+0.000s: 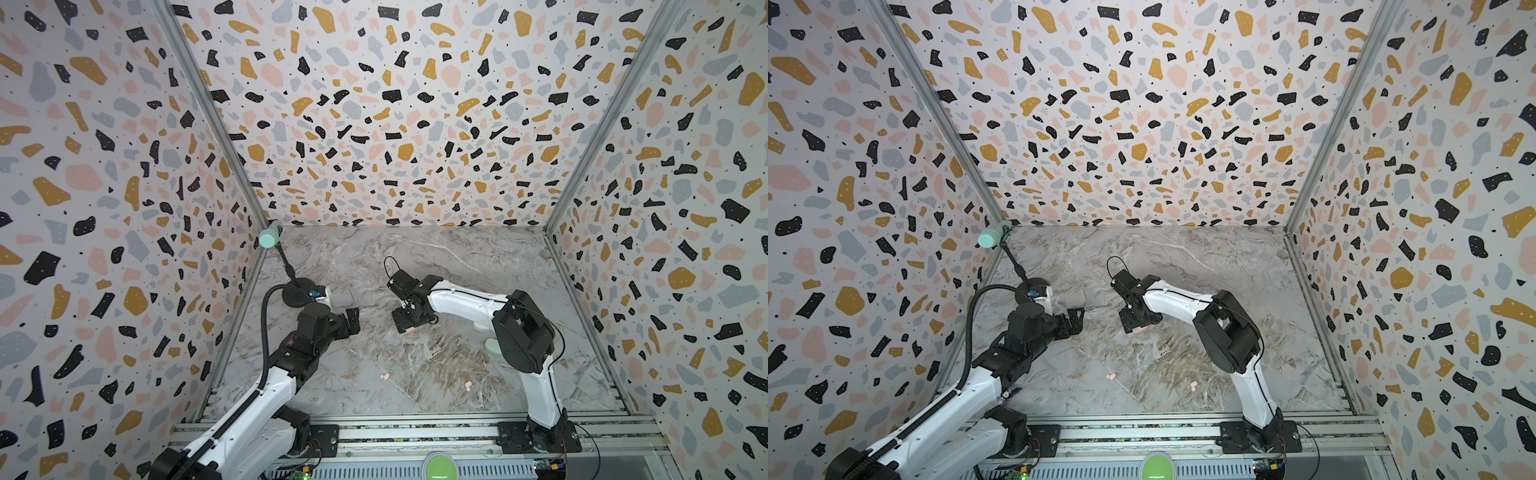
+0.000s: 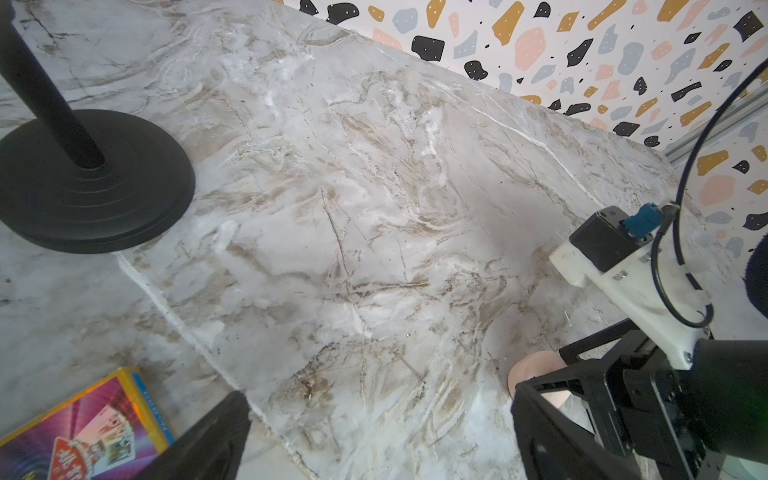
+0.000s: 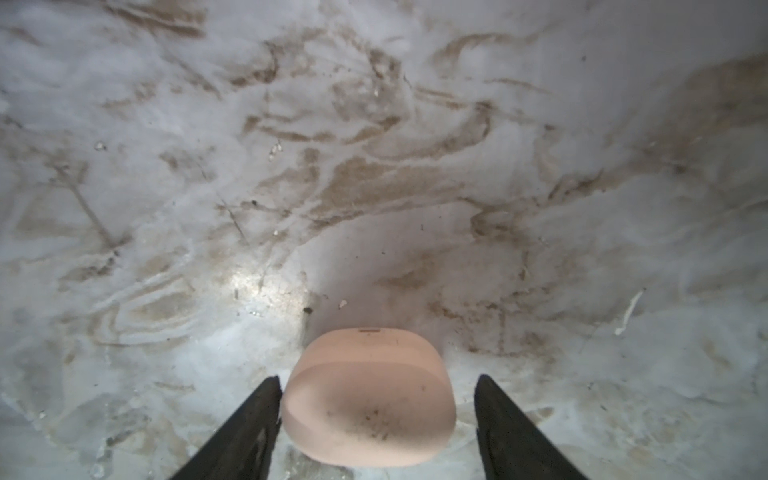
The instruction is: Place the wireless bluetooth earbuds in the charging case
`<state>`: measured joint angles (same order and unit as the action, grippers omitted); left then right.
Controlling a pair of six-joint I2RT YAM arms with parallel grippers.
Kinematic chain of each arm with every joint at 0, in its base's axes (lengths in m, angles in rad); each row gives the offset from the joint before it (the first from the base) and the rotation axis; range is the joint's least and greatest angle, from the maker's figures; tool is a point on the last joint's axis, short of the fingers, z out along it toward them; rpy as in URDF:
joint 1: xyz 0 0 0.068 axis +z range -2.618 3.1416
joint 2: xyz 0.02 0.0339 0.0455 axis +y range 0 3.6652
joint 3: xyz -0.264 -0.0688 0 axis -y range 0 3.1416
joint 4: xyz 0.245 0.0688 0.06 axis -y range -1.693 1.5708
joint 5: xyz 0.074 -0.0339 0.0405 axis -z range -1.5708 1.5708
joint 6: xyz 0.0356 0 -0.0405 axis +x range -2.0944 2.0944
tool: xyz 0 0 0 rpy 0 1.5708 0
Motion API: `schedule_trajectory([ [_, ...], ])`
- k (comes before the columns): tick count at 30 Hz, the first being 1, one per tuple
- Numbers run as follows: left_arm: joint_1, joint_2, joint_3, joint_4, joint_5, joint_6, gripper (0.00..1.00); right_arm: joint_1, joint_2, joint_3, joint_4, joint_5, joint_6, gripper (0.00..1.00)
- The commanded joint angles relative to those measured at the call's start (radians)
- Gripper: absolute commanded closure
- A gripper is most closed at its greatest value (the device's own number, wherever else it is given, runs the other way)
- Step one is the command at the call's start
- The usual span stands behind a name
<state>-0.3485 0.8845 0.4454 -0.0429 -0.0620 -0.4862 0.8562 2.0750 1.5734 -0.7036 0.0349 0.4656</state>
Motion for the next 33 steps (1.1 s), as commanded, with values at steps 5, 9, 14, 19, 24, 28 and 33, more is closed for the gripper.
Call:
schedule_trajectory([
  [5, 0.004, -0.015, -0.011, 0.025, 0.002, 0.012, 0.00, -0.005, -0.012, 0.018, -0.006, -0.011, -0.005, 0.32],
  [9, 0.005, -0.015, -0.011, 0.025, 0.002, 0.012, 0.00, -0.006, -0.008, 0.017, -0.010, -0.019, -0.007, 0.35],
  [14, 0.004, -0.015, -0.010, 0.028, 0.008, 0.013, 0.00, -0.006, -0.012, 0.011, -0.008, -0.024, -0.007, 0.40],
  [19, 0.004, -0.008, -0.011, 0.047, 0.057, 0.038, 0.00, -0.007, -0.046, 0.008, -0.017, -0.023, -0.003, 0.42],
  [24, -0.030, 0.010, -0.007, 0.083, 0.091, 0.062, 0.00, -0.012, -0.108, 0.004, -0.054, -0.017, -0.003, 0.42],
  [28, -0.109, 0.026, 0.005, 0.114, 0.066, 0.088, 0.00, -0.017, -0.182, -0.022, -0.088, -0.027, -0.001, 0.42],
  [33, -0.223, 0.073, 0.025, 0.176, 0.032, 0.140, 0.00, -0.045, -0.287, -0.070, -0.129, -0.076, 0.004, 0.42],
])
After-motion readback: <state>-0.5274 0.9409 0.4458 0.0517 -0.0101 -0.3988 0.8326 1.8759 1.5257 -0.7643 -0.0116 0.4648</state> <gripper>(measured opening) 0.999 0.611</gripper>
